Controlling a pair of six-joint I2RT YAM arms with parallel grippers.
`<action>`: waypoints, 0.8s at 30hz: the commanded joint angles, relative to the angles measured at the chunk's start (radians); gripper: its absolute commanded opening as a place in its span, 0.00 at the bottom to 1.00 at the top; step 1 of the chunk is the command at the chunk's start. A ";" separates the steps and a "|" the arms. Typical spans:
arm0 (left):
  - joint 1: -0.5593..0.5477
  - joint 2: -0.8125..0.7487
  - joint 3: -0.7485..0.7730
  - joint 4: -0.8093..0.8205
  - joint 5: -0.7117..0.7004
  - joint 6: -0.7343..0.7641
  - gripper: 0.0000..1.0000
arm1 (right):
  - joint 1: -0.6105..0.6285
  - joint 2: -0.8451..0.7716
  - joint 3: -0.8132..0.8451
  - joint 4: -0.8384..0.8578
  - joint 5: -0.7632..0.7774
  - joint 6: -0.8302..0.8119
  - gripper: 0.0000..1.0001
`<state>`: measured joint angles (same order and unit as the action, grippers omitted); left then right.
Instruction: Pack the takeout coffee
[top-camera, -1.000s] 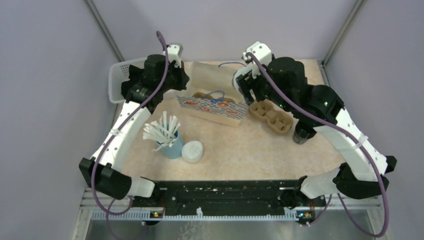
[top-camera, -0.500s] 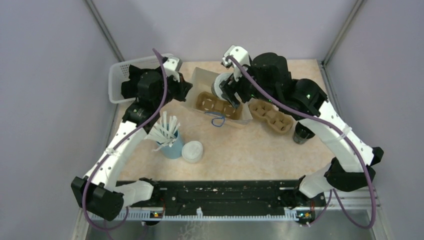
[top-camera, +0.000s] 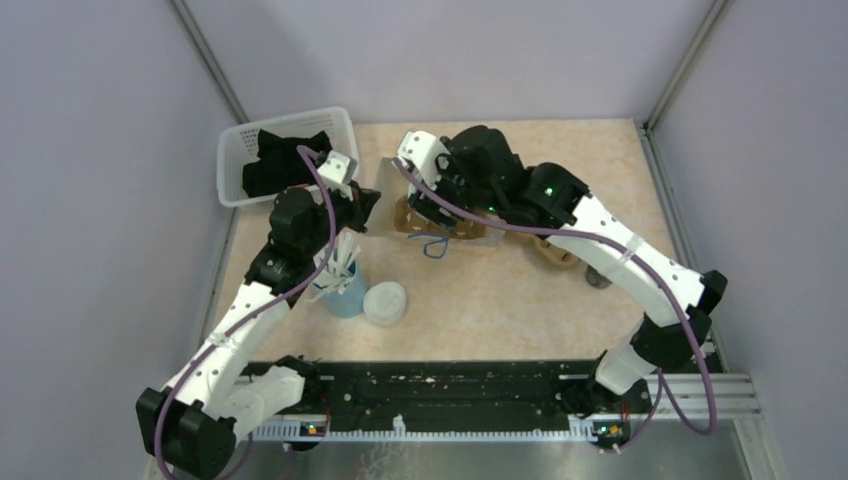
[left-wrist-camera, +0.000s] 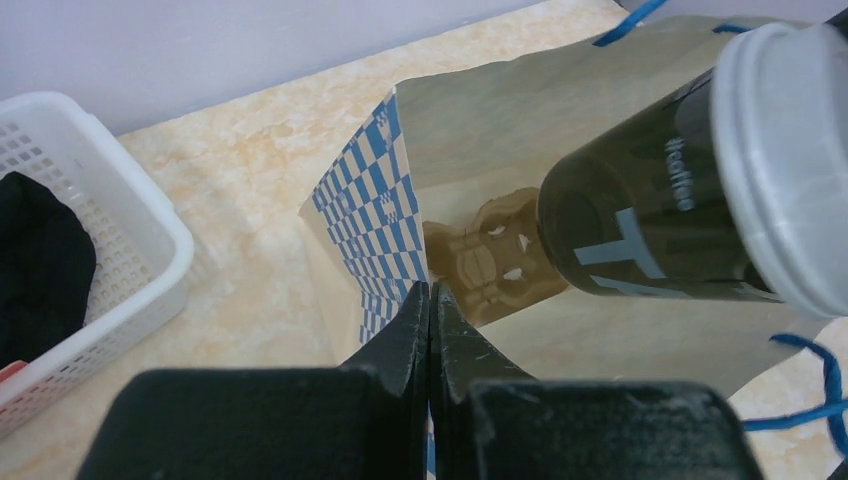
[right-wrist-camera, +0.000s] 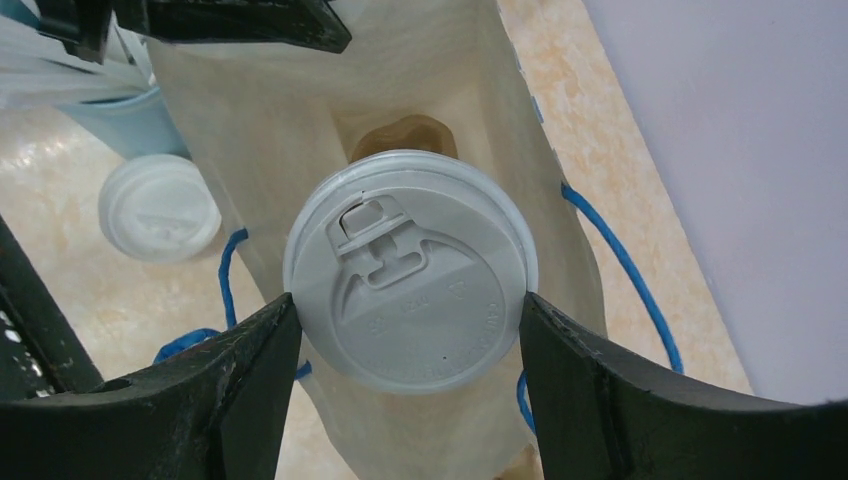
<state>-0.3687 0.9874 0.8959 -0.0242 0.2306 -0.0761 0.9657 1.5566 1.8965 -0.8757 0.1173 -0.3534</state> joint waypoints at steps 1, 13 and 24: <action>-0.003 -0.080 -0.085 0.189 -0.009 0.026 0.00 | 0.065 0.035 -0.018 0.006 0.078 -0.086 0.25; -0.004 -0.256 -0.251 0.182 -0.042 -0.018 0.00 | 0.282 0.037 -0.149 -0.073 0.215 -0.030 0.26; -0.003 -0.406 -0.360 0.126 -0.010 -0.018 0.00 | 0.279 0.025 -0.251 0.100 0.378 -0.214 0.21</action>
<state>-0.3695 0.6239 0.5591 0.0586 0.2008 -0.1020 1.2476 1.6043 1.7130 -0.9009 0.3779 -0.4622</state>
